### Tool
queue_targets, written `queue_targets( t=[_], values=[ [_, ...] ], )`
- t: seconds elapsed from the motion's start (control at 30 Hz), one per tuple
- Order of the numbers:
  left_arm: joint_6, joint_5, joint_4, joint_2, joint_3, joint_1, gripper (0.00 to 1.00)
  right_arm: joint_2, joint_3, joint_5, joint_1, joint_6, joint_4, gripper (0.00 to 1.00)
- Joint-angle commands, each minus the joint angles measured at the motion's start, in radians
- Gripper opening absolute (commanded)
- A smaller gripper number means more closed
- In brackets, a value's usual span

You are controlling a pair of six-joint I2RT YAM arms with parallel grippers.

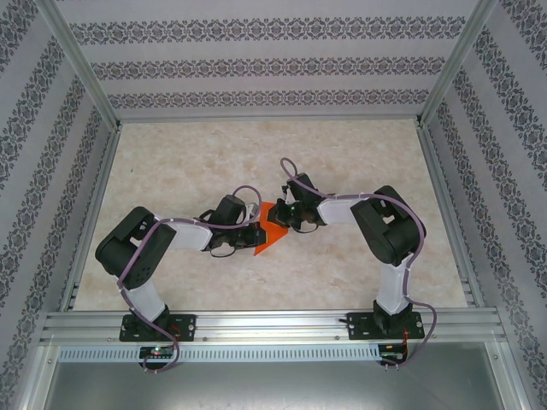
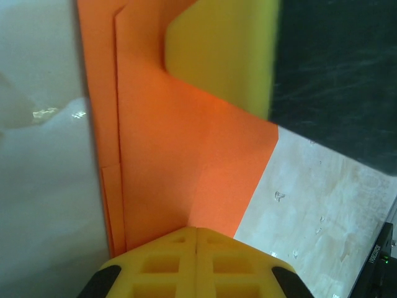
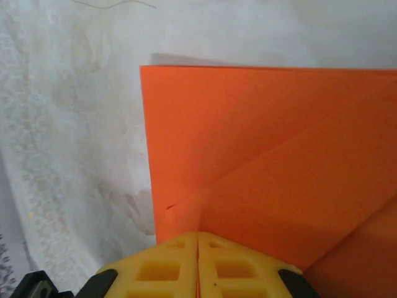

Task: Fold a paper plane with a square sheet of paper (pick it up from the middle)
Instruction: Fourth fold the wing at the center of the table.

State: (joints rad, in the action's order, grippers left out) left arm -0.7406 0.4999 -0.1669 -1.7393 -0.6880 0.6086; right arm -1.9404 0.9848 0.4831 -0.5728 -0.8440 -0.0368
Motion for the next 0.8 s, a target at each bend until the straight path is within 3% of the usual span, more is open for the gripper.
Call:
queue_targets(
  t=[0.0,0.17,0.27,0.53,0.77],
  values=[
    [0.030,-0.040,0.192,-0.051,0.040,-0.006,0.00,-0.014,-0.010,-0.048,0.002,-0.003,0.008,0.08],
    [0.030,-0.039,0.191,-0.051,0.044,-0.007,0.00,0.005,-0.033,-0.139,0.046,0.039,0.062,0.08],
    [0.036,-0.038,0.194,-0.052,0.049,-0.007,0.00,-0.015,-0.034,-0.062,0.099,0.045,-0.004,0.09],
    [0.049,-0.043,0.201,-0.049,0.067,-0.007,0.00,-0.038,0.113,-0.139,0.161,0.089,0.225,0.10],
    [0.050,-0.037,0.200,-0.049,0.059,-0.007,0.00,0.073,0.071,-0.095,0.158,0.082,0.139,0.13]
  ],
)
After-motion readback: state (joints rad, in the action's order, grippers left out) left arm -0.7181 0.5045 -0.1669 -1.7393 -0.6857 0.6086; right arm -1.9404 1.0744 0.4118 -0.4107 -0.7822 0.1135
